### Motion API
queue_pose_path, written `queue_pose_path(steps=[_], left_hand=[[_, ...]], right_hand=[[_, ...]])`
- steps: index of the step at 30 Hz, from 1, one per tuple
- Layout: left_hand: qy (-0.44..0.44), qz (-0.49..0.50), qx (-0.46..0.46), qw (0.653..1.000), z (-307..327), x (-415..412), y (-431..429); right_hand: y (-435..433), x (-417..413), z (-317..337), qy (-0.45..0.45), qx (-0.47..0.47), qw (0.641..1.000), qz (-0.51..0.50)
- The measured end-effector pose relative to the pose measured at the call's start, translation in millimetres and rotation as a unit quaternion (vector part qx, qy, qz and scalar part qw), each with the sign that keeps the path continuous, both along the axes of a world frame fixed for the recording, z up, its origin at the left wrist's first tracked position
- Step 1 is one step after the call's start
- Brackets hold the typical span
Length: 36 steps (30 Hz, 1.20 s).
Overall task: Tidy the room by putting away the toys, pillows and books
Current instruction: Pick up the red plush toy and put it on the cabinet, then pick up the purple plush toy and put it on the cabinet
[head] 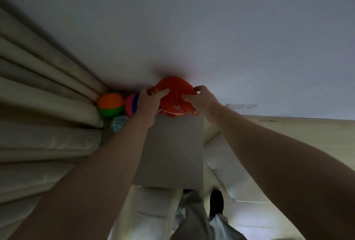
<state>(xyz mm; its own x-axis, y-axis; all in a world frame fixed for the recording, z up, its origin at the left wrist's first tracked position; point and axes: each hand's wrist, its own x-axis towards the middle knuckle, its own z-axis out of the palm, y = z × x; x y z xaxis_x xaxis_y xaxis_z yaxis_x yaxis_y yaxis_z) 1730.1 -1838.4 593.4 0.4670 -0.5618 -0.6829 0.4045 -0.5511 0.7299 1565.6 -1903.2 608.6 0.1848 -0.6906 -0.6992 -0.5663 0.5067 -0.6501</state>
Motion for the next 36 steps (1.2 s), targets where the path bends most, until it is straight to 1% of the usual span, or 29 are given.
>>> queue_pose_path(steps=[7, 12, 14, 15, 17, 19, 22, 24, 26, 27, 30, 31, 33, 36], left_hand=[[-0.042, 0.016, 0.018, 0.999, -19.0, 2.7, -10.0], [-0.069, -0.007, 0.049, 0.996, -21.8, 6.8, -9.2], [-0.094, -0.01, 0.05, 0.994, -14.9, 4.6, -10.7], [-0.122, -0.012, 0.056, 0.991, -10.5, 2.9, -10.8], [-0.206, -0.006, 0.078, 0.976, 6.8, -2.4, -7.6], [-0.288, 0.023, 0.068, 0.955, 29.9, -10.1, 1.6], [-0.373, 0.038, -0.004, 0.927, 69.8, -45.7, 19.6], [-0.396, -0.009, -0.067, 0.916, 92.5, -84.8, 29.1], [-0.388, -0.103, -0.119, 0.908, 104.4, -128.2, 30.3], [-0.366, -0.14, -0.129, 0.911, 106.6, -144.7, 28.3], [-0.272, -0.226, -0.11, 0.929, 112.6, -194.2, 15.5], [-0.248, -0.259, -0.094, 0.929, 111.2, -210.9, 12.1], [-0.211, -0.35, -0.061, 0.911, 108.4, -251.6, 9.5], [-0.142, -0.471, -0.018, 0.871, 105.8, -326.4, 21.3]], right_hand=[[-6.4, 8.4, -15.8, 0.022, -0.014, 1.0, 0.018], [-4.9, 11.9, -18.6, 0.03, -0.017, 0.998, 0.044], [-4.1, 11.2, -15.4, 0.029, -0.025, 0.998, 0.053], [-2.2, 10.4, -11.8, 0.031, -0.032, 0.997, 0.06], [5.2, 4.8, -2.7, 0.036, -0.041, 0.996, 0.064], [18.2, -6.8, 13.2, 0.028, -0.053, 0.997, 0.042], [41.4, -40.2, 40.6, 0.014, -0.073, 0.996, -0.05], [58.9, -68.3, 56.4, 0.01, -0.079, 0.988, -0.13], [77.1, -102.5, 68.3, 0.015, -0.084, 0.975, -0.208], [85.5, -117.4, 72.0, 0.014, -0.084, 0.967, -0.242], [112.6, -168.3, 79.1, -0.003, -0.06, 0.935, -0.349], [122.0, -185.2, 79.5, -0.011, -0.051, 0.922, -0.385], [140.8, -220.9, 80.6, -0.018, -0.047, 0.886, -0.462], [174.6, -279.5, 84.9, -0.02, -0.048, 0.812, -0.581]])
